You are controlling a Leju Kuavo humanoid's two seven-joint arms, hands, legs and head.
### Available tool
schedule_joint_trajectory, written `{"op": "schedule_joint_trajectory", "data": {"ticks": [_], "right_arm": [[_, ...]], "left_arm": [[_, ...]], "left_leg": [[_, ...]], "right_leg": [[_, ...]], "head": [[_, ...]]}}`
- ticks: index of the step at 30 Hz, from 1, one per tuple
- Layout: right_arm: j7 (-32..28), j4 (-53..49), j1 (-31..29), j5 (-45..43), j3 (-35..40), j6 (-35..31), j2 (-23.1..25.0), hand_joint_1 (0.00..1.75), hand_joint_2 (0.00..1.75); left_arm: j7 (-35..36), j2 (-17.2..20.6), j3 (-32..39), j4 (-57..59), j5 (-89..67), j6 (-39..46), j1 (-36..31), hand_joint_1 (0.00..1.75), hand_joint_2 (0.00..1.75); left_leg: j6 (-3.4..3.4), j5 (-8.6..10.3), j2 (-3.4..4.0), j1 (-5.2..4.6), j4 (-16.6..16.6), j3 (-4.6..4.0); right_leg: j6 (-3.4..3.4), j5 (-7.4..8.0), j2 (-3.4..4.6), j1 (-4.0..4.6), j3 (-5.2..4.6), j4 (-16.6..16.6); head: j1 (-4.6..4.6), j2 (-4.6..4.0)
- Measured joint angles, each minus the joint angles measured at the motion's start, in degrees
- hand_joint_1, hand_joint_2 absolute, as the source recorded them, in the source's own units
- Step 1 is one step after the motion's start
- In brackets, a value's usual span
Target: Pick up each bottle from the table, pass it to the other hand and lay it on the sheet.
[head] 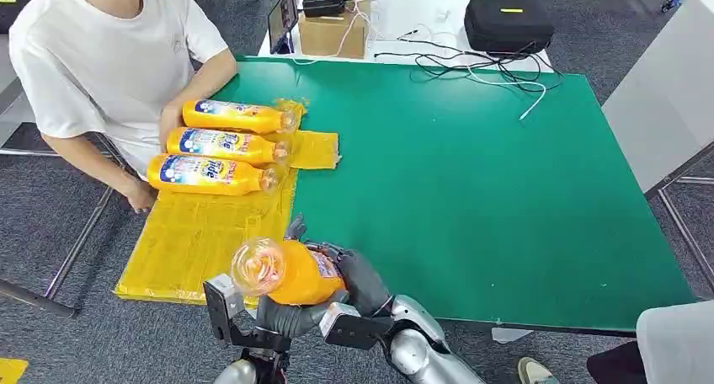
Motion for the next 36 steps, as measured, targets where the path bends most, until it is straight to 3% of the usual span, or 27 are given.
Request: {"op": "schedule_joint_trajectory", "data": {"ticks": [1, 2, 20, 23, 31, 36], "right_arm": [[0.13, 0.04, -0.18, 0.02, 0.05, 0.15, 0.00, 0.00, 1.75], [0.22, 0.07, -0.30, 0.02, 0.11, 0.31, 0.00, 0.00, 0.00], [0.28, 0.26, 0.65, -5.90, 0.31, 2.41, 0.17, 0.00, 0.00], [-2.03, -0.81, 3.21, -7.04, -0.90, 1.48, 0.20, 0.00, 0.00], [-6.53, -5.77, 11.03, -4.22, -4.04, -7.15, 0.24, 0.00, 0.00], [-7.32, -6.12, 12.71, -4.28, -5.90, -7.54, 0.61, 0.00, 0.00]], "left_arm": [[0.05, 0.00, 0.09, -0.02, 0.37, -0.24, 0.00, 1.75, 1.75], [0.11, 0.00, 0.18, -0.04, 0.70, -0.59, -0.02, 1.75, 1.75], [2.52, 0.00, 3.24, -2.19, 10.41, -8.59, 0.07, 1.75, 1.75], [3.04, 0.00, 3.78, -3.78, 11.32, -10.31, 1.61, 1.75, 1.75], [2.56, 0.31, 5.37, -0.19, -23.72, 22.96, -2.63, 1.75, 1.75], [4.99, 0.52, 13.19, 9.06, -47.86, 25.42, -7.77, 1.75, 1.75]], "left_leg": [[0.00, 0.00, 0.00, 0.00, 0.00, 0.00], [0.00, 0.00, 0.00, 0.00, 0.00, 0.00], [0.00, 0.00, 0.00, 0.00, 0.00, -0.01], [0.00, 0.00, 0.00, 0.00, 0.00, -0.02], [0.00, 0.00, -0.06, 0.01, -0.02, -0.05], [-0.04, 0.07, -0.04, 0.03, -0.02, -0.03]], "right_leg": [[0.00, 0.00, 0.00, 0.00, 0.00, 0.00], [0.00, 0.00, 0.00, 0.00, 0.00, 0.00], [0.00, 0.00, 0.00, 0.00, 0.00, 0.00], [0.00, 0.00, 0.00, 0.00, -0.03, 0.00], [0.00, 0.00, -0.02, 0.02, -0.01, 0.00], [-0.01, 0.02, -0.01, 0.03, 0.00, 0.03]], "head": [[0.00, 0.02], [0.02, 0.00], [0.02, 0.02], [0.02, 0.02], [0.06, 0.02], [0.04, 0.00]]}}
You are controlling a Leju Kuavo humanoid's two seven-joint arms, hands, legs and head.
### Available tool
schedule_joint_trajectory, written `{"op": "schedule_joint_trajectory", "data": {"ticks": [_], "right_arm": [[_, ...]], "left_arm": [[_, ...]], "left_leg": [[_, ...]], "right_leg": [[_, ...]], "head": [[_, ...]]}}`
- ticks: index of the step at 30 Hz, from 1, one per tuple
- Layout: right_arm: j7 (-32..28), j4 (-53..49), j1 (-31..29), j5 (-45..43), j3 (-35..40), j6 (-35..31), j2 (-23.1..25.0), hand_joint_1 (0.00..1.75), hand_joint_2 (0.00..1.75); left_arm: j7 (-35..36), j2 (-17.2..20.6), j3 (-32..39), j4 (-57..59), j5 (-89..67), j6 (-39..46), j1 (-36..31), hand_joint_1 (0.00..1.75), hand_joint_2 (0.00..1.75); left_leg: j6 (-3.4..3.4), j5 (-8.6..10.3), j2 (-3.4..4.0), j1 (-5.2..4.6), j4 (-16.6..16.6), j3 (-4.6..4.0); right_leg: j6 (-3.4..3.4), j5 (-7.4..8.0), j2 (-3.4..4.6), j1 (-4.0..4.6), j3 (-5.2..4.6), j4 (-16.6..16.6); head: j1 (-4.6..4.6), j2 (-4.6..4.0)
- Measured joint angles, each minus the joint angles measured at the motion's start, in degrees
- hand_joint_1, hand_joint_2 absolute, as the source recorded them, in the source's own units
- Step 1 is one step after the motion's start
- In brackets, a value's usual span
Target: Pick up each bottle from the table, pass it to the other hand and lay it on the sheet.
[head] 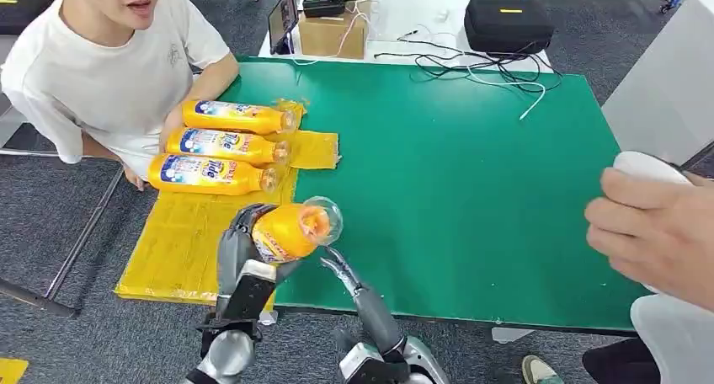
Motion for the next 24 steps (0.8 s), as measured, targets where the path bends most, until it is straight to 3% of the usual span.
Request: {"op": "schedule_joint_trajectory", "data": {"ticks": [7, 13, 19, 24], "right_arm": [[-1.55, 0.79, 0.60, -1.05, -2.88, 0.02, 0.83, 0.00, 0.00], [-2.32, 1.62, 0.94, -2.07, -4.59, 0.04, 1.90, 0.00, 0.00], [-2.36, 2.43, 1.08, -3.41, -5.86, -0.02, 3.13, 0.00, 0.00], [-2.40, 2.71, 1.23, -3.69, -6.05, -0.02, 3.63, 0.00, 0.00]], "left_arm": [[7.72, 2.72, 10.63, 12.35, -23.49, -0.15, -6.49, 1.75, 1.75], [20.18, 8.40, 10.88, 24.37, -36.54, -7.53, -13.05, 1.75, 1.75], [23.14, 11.24, 10.22, 31.47, -38.67, -15.11, -18.63, 1.75, 1.75], [23.21, 12.09, 9.98, 34.30, -38.66, -15.80, -20.39, 1.75, 1.75]], "left_leg": [[0.00, 0.02, 0.01, 0.01, 0.00, -0.01], [0.00, 0.02, 0.03, 0.03, 0.00, -0.01], [-0.04, 0.00, -0.10, 0.02, -0.04, 0.38], [-0.20, 0.00, 0.00, 0.03, -0.07, 0.59]], "right_leg": [[0.00, 0.00, 0.00, 0.00, 0.00, 0.02], [0.00, 0.00, 0.00, 0.02, -0.03, 0.03], [-0.03, -0.06, -0.09, 0.01, 0.49, 0.01], [-0.21, 0.00, -0.02, 0.07, 0.59, 0.01]], "head": [[0.00, 0.00], [-0.02, 0.00], [0.02, 0.00], [0.00, 0.00]]}}
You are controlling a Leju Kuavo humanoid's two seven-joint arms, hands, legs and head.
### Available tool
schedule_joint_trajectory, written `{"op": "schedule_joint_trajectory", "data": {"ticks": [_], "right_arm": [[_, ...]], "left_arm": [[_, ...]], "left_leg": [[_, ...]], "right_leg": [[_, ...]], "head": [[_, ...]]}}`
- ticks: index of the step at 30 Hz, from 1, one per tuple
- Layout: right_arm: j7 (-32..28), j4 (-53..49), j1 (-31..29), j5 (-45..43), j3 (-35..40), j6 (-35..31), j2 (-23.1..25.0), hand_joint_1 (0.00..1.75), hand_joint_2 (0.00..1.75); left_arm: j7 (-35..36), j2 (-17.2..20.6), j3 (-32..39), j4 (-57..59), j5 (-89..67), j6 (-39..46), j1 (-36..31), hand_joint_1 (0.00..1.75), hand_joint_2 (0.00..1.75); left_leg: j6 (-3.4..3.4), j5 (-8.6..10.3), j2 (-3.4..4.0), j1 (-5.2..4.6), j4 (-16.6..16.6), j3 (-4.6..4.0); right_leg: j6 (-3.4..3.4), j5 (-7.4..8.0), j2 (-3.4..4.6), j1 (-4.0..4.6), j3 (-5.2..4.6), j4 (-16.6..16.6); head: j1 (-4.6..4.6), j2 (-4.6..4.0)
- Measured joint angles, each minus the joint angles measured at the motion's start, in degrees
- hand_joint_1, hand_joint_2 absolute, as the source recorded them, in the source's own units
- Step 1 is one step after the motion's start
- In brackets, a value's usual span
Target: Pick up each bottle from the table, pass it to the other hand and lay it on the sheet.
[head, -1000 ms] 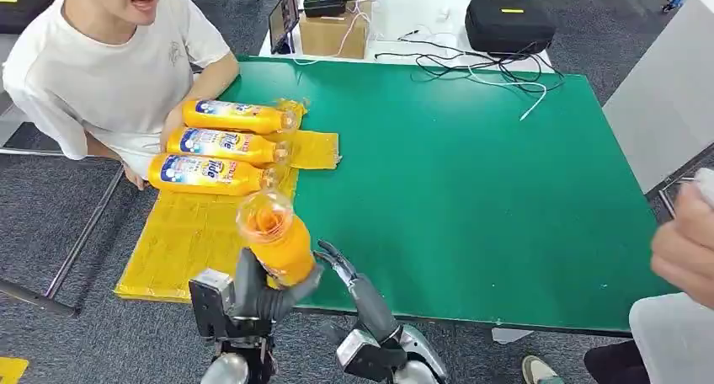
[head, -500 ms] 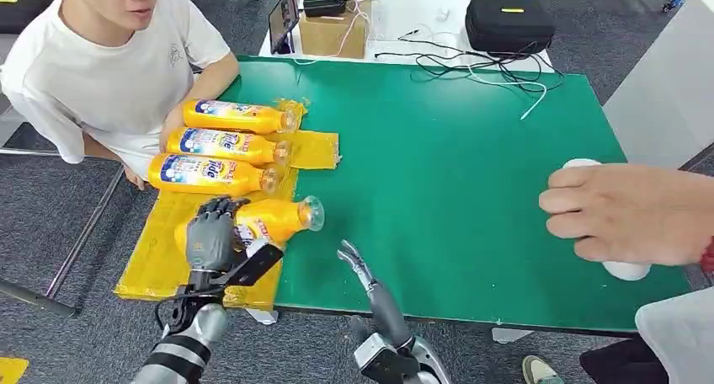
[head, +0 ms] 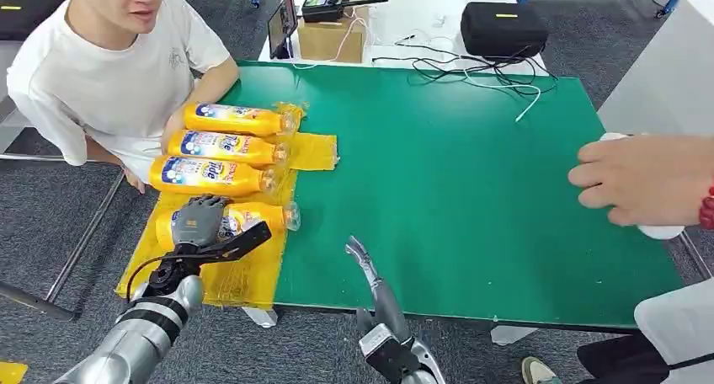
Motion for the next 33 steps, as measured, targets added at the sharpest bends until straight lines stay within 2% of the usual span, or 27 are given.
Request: {"op": "schedule_joint_trajectory", "data": {"ticks": [1, 2, 3, 4, 5, 11, 17, 20, 26, 33], "right_arm": [[0.00, 0.02, 0.06, -0.02, -0.02, 0.00, 0.00, 0.00, 0.00], [0.00, 0.07, 0.13, -0.02, -0.04, 0.00, 0.02, 0.00, 0.00], [0.00, 0.11, 0.18, -0.02, -0.09, 0.00, 0.11, 0.00, 0.00], [0.00, 0.17, 0.18, -0.02, -0.11, 0.00, 0.15, 0.00, 0.00], [0.00, 0.20, 0.19, -0.02, -0.13, -0.02, 0.24, 0.00, 0.00], [0.00, 0.24, 0.23, -1.53, -0.20, -1.29, 0.33, 0.00, 0.00], [-0.09, 0.22, 0.22, -3.65, -0.20, -1.38, 0.31, 0.00, 0.00], [-0.09, 0.22, 0.22, -4.77, -0.22, -0.70, 0.24, 0.00, 0.00], [-0.09, 0.20, 0.34, -4.35, -0.22, -1.07, 0.04, 0.00, 0.00], [-0.09, 0.15, 0.83, -3.06, -0.39, -2.45, -0.35, 0.00, 0.00]], "left_arm": [[0.00, 0.11, -0.02, 0.31, 0.02, 0.02, -0.13, 1.75, 1.75], [0.00, 0.13, -0.07, 0.51, 0.02, 0.00, -0.26, 1.62, 1.75], [0.00, 0.17, -0.11, 0.72, 0.02, 0.00, -0.40, 1.33, 1.75], [0.00, 0.24, -0.17, 0.90, 0.00, 0.00, -0.47, 0.37, 1.75], [0.00, 0.28, -0.22, 1.10, 0.02, -0.07, -0.61, 0.00, 1.75], [-2.29, 0.68, 0.31, 1.53, 3.95, -3.62, -1.22, 0.00, 1.75], [-8.19, 0.70, 0.70, -1.84, 17.40, -16.65, -0.15, 0.00, 1.75], [-10.91, 0.09, 1.14, -7.15, 25.82, -19.56, 2.46, 0.00, 1.75], [-15.97, -4.89, -0.30, -20.79, 39.31, -11.79, 10.98, 0.00, 1.75], [-20.28, -8.94, -3.11, -32.53, 53.66, -4.13, 16.09, 0.00, 1.75]], "left_leg": [[-0.06, 0.05, 0.01, 0.01, 0.00, 0.04], [-0.12, 0.12, 0.01, 0.03, 0.00, 0.05], [-0.13, 0.14, 0.01, 0.05, 0.00, 0.07], [-0.14, 0.15, 0.01, 0.07, 0.00, 0.08], [-0.15, 0.16, 0.01, 0.11, 0.01, 0.10], [-0.19, 0.19, -0.01, 0.21, 0.00, 0.16], [-0.20, 0.19, 0.01, 0.24, 0.01, 0.20], [-0.19, 0.19, -0.19, 0.19, 0.03, 0.20], [-0.16, 0.19, -0.24, 0.15, 0.07, -0.25], [-0.15, 0.19, -0.22, 0.15, 0.08, -0.50]], "right_leg": [[-0.09, 0.06, 0.01, 0.03, -0.01, 0.01], [-0.09, 0.10, 0.01, 0.07, -0.01, 0.02], [-0.09, 0.10, 0.01, 0.09, -0.01, 0.04], [-0.10, 0.11, 0.01, 0.12, -0.01, 0.05], [-0.10, 0.11, 0.00, 0.14, 0.02, 0.06], [-0.11, 0.10, -0.01, 0.19, 0.09, 0.08], [-0.11, 0.09, 0.01, 0.17, 0.11, 0.11], [-0.09, 0.01, -0.11, 0.13, 0.13, 0.10], [-0.04, 0.05, -0.21, 0.09, -0.17, 0.01], [-0.03, 0.06, -0.21, 0.14, -0.46, -0.01]], "head": [[0.00, 0.00], [0.00, 0.00], [0.02, 0.00], [0.00, 0.00], [0.00, 0.02], [-0.02, 0.00], [-0.02, 0.00], [0.00, 0.02], [0.02, 0.00], [-0.02, 0.00]]}}
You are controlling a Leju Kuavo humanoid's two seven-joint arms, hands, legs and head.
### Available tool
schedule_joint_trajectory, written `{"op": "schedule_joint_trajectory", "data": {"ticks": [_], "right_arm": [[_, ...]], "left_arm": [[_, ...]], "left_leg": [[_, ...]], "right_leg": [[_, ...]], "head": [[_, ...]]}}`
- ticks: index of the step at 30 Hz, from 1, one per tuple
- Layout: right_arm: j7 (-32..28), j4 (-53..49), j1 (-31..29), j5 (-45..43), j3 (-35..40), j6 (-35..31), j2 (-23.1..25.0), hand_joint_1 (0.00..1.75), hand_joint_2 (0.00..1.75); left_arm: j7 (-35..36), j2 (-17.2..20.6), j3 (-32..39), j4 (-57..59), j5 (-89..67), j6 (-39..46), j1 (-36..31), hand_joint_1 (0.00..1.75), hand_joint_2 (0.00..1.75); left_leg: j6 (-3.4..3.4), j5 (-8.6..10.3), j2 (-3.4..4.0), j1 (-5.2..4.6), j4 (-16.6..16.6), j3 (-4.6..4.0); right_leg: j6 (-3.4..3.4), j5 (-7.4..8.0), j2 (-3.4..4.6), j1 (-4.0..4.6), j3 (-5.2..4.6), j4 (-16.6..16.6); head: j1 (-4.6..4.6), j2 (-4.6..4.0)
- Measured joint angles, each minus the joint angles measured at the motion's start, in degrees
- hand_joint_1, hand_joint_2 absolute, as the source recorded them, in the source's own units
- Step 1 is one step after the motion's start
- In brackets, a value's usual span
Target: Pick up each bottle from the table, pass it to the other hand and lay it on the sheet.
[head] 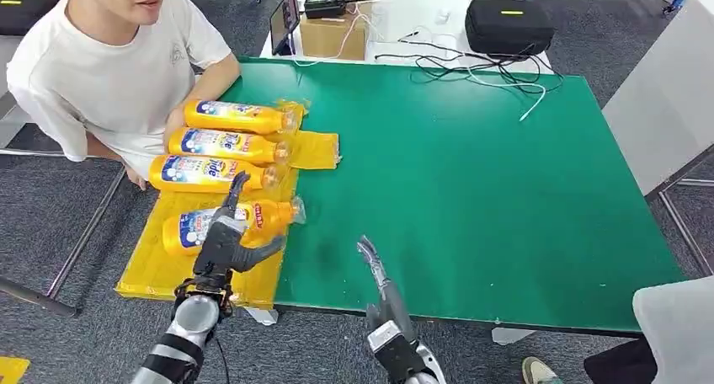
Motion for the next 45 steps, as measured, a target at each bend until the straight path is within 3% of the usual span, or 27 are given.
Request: {"op": "schedule_joint_trajectory", "data": {"ticks": [7, 15, 18, 19, 22, 23, 27, 33, 34, 35, 38, 41, 44, 45], "right_arm": [[-0.02, -2.10, 1.17, 0.83, -0.63, -5.69, -0.87, 0.00, 0.00], [-0.02, -4.00, 1.62, 0.81, -0.65, -6.71, -1.14, 0.00, 0.00], [-0.04, -6.77, 2.34, -2.44, -0.57, -14.37, -1.07, 0.00, 0.00], [-0.04, -7.69, 2.41, -3.88, -0.55, -15.97, -0.94, 0.00, 1.75], [-0.04, -11.39, 2.62, -5.66, -0.17, -19.20, -0.94, 0.00, 1.75], [-0.04, -12.55, 2.69, -5.92, 0.11, -20.03, -0.94, 0.00, 0.00], [-0.07, -15.58, 3.75, -8.62, -0.02, -20.46, -0.51, 0.00, 0.00], [-0.07, -16.70, 4.91, -12.57, -0.44, -18.47, -0.26, 0.00, 0.00], [-0.07, -16.87, 5.04, -12.50, -0.52, -18.47, -0.24, 0.00, 1.75], [-0.07, -17.05, 5.17, -12.00, -0.55, -18.84, -0.24, 0.00, 0.00], [0.20, -17.55, 5.40, -9.61, -0.55, -21.23, -0.24, 0.00, 0.00], [4.49, -16.08, 5.45, -8.96, -0.90, -21.64, -0.15, 0.00, 0.00], [3.32, -14.62, 5.53, -8.00, -1.57, -21.73, 0.20, 0.00, 0.00], [1.85, -14.47, 5.53, -6.88, -2.03, -21.75, 0.61, 0.00, 1.75]], "left_arm": [[-4.48, -1.77, -3.43, -9.33, 8.83, 4.04, 3.21, 0.00, 1.75], [-4.68, -2.60, -5.00, -13.63, 9.48, 4.15, 4.16, 0.00, 1.75], [-6.69, -2.97, -5.37, -15.01, 14.06, 4.02, 4.67, 0.00, 1.75], [-7.04, -3.12, -5.68, -15.66, 15.13, 3.85, 4.98, 0.00, 1.75], [-6.77, -4.04, -8.51, -18.51, 19.23, 2.36, 6.93, 0.00, 1.75], [-6.34, -4.28, -9.91, -18.81, 20.79, 1.94, 7.47, 0.00, 1.75], [-4.11, -4.81, -14.19, -16.60, 30.59, -0.28, 9.27, 0.00, 1.75], [-4.06, -4.83, -17.77, -12.65, 32.80, -1.12, 10.57, 0.00, 1.75], [-4.15, -4.83, -18.09, -12.30, 32.80, -1.12, 10.70, 0.00, 1.75], [-4.44, -4.83, -18.34, -12.06, 32.67, -1.01, 10.76, 0.00, 1.75], [-6.84, -4.83, -19.63, -10.88, 31.34, 1.38, 10.81, 0.00, 1.75], [-11.47, -4.81, -20.19, -10.27, 29.24, 7.50, 11.34, 0.00, 1.75], [-14.43, -4.65, -20.22, -10.27, 27.42, 11.04, 11.87, 0.00, 1.75], [-15.38, -4.65, -20.24, -10.27, 26.44, 12.03, 11.89, 0.00, 1.75]], "left_leg": [[0.00, 0.00, 0.08, 0.06, -0.01, -0.18], [0.00, 0.00, 0.07, 0.05, -0.01, -0.19], [0.00, 0.00, 0.06, 0.05, -0.01, -0.21], [0.00, 0.00, 0.08, 0.05, -0.01, -0.21], [0.00, 0.00, 0.08, 0.05, -0.01, -0.22], [0.00, -0.01, 0.07, 0.04, -0.01, -0.23], [0.02, -0.04, 0.08, 0.03, -0.01, -0.24], [0.02, -0.04, 0.11, 0.04, -0.01, -0.25], [0.02, -0.03, 0.11, 0.04, -0.01, -0.25], [0.02, -0.03, 0.11, 0.04, -0.01, -0.25], [0.02, -0.03, 0.11, 0.04, -0.01, -0.26], [0.02, -0.04, 0.11, 0.04, -0.02, -0.27], [0.02, -0.04, 0.06, 0.04, -0.02, -0.30], [0.02, -0.04, 0.07, 0.04, -0.02, -0.30]], "right_leg": [[0.00, 0.00, 0.00, 0.02, -0.20, 0.01], [0.00, 0.00, 0.01, 0.01, -0.19, 0.01], [0.00, 0.00, 0.01, 0.01, -0.20, 0.01], [0.00, 0.00, 0.01, 0.01, -0.21, 0.01], [0.00, 0.00, 0.01, 0.01, -0.23, 0.00], [0.00, 0.00, 0.01, 0.00, -0.24, 0.00], [0.00, -0.01, 0.01, 0.00, -0.25, -0.01], [0.00, -0.01, 0.01, 0.00, -0.27, -0.01], [0.00, -0.01, 0.01, 0.01, -0.28, -0.01], [0.00, -0.01, 0.01, 0.01, -0.28, -0.01], [0.00, -0.01, 0.01, 0.01, -0.27, 0.00], [0.00, -0.01, 0.01, 0.00, -0.28, 0.00], [0.00, -0.01, 0.00, 0.00, -0.29, -0.01], [0.00, -0.01, 0.00, 0.00, -0.30, -0.01]], "head": [[0.02, 0.00], [0.02, 0.00], [0.00, 0.00], [0.02, 0.00], [0.00, 0.00], [0.02, 0.02], [0.00, 0.02], [0.00, 0.00], [0.00, 0.00], [0.00, 0.00], [0.00, 0.00], [0.00, 0.00], [0.00, 0.00], [0.00, 0.00]]}}
